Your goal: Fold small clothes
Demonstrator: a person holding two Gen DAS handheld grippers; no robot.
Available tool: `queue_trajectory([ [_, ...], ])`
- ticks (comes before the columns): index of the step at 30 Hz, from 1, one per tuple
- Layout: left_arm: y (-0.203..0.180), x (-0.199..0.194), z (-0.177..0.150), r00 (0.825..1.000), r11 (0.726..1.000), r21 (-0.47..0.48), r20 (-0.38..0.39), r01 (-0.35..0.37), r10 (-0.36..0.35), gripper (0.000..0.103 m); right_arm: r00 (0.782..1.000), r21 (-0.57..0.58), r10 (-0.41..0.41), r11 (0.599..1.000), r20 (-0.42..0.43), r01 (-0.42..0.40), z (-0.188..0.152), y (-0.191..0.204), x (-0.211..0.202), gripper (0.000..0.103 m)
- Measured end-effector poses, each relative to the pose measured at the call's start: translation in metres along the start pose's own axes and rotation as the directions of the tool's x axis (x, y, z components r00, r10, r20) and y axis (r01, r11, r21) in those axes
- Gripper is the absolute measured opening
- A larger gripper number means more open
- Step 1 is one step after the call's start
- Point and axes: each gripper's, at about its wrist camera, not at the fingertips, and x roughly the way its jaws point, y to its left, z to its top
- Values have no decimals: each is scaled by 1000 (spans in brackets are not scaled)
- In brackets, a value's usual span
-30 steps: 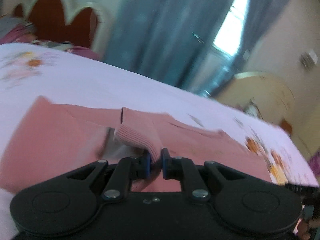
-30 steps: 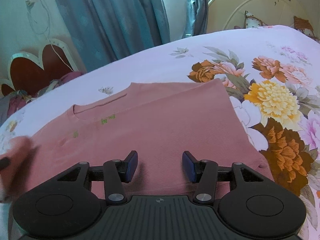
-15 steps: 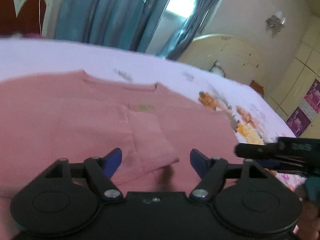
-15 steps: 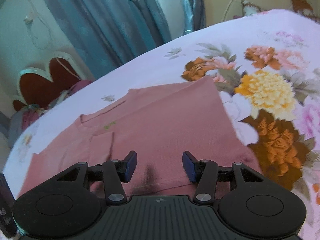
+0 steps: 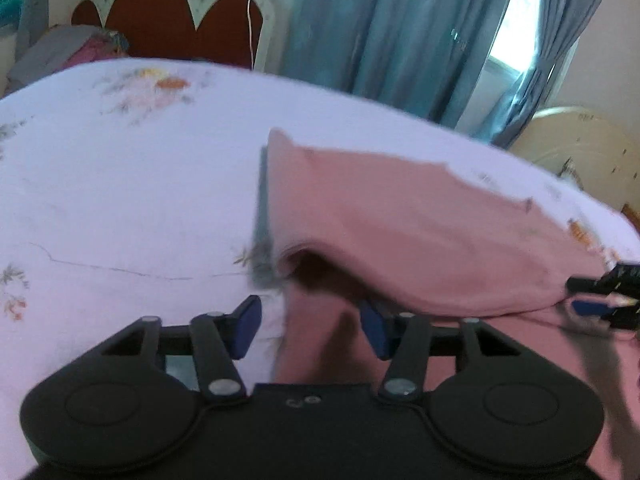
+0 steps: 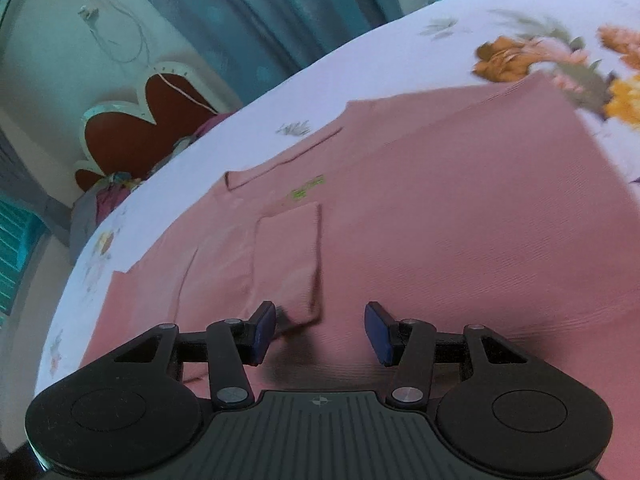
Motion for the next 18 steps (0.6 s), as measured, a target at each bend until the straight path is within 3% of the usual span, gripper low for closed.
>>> queue_trajectory([
  [4,8,10,7,1000,1000,8,-4,9,-9,38,1000,-46,-8,999,3,8,6,15,14,50],
  [6,12,12,11,1000,1000,-6,-4,26,-26,31,1000,-89,-16,996,-8,16,8,24,22,15],
  [10,18,17,14,999,999,19,-16,34,-34,14,999,-161,-40,986,-24,35,7,35,30,10],
  [11,19,18,14,999,999,31,-18,36,-35,13,999,-182,-39,983,-10,36,6,37,27,9],
  [14,25,18,15,998,997,37,-25,61,-60,13,993,-241,-47,968,107,72,9,43,-3,8],
  [16,23,18,15,998,996,61,-24,61,-60,13,970,-229,-93,963,223,145,13,35,-32,8],
  [18,21,18,13,998,996,73,-21,60,-58,13,960,-205,-158,957,230,206,14,19,-40,8],
])
